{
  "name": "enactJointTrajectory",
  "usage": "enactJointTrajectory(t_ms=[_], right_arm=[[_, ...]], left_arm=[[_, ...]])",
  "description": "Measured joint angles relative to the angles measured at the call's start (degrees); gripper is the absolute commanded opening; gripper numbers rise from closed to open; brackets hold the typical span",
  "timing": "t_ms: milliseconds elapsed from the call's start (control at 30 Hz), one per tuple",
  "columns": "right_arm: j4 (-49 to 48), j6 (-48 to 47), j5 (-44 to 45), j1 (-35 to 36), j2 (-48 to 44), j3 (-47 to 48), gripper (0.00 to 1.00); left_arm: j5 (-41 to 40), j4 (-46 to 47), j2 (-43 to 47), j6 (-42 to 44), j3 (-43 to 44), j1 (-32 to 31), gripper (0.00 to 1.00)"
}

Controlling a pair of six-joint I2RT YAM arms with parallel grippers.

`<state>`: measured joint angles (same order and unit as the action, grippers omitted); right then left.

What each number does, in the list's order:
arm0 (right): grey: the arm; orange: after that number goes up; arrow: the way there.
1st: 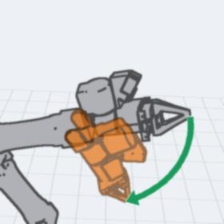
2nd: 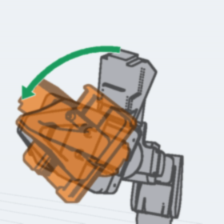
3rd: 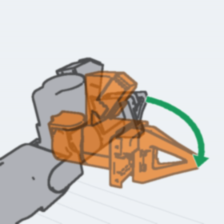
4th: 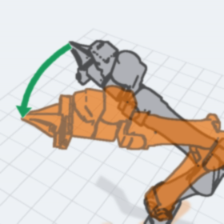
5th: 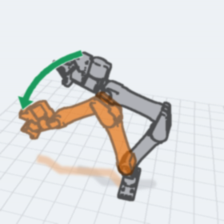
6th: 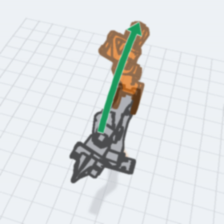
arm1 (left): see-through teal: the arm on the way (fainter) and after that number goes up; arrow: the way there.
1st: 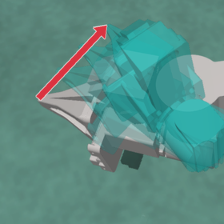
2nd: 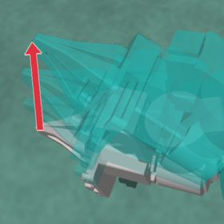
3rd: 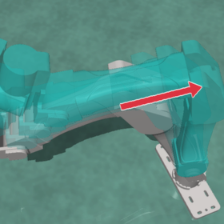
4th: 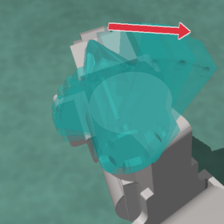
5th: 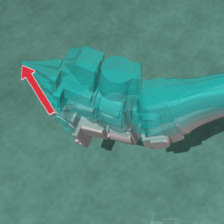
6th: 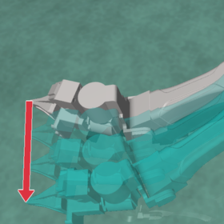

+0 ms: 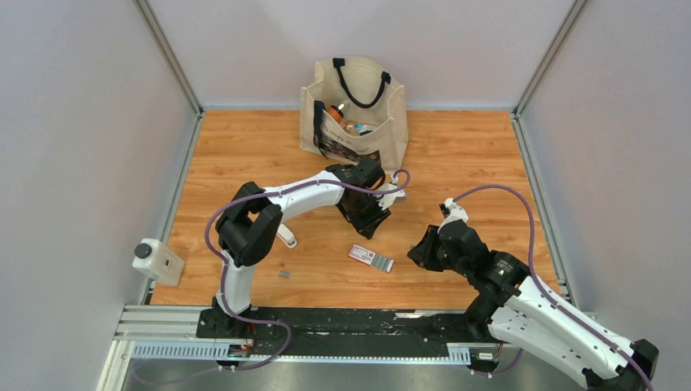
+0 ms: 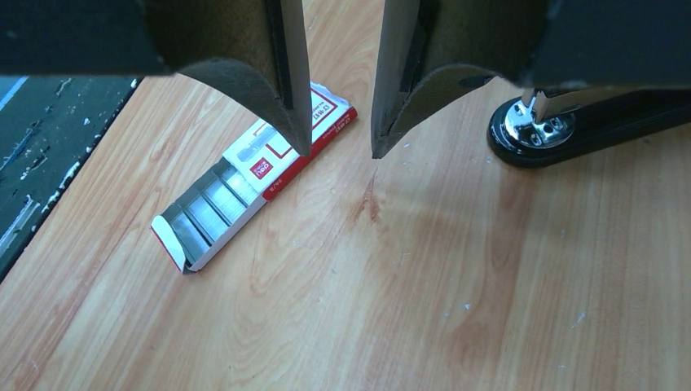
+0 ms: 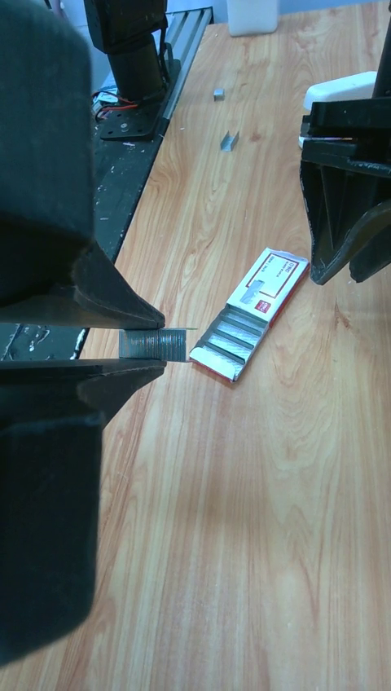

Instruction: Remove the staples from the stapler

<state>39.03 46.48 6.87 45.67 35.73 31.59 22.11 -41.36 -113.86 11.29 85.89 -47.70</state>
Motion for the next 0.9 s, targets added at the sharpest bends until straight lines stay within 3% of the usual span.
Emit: enactJointTrajectory(t_ms=[900], right_arm=[[0.15, -0.07, 0.59, 0.0, -2.91, -0.39, 0.07]], left_arm=[[-1.4, 2.67, 0.48, -6.73, -7.54, -1.42, 0.27]])
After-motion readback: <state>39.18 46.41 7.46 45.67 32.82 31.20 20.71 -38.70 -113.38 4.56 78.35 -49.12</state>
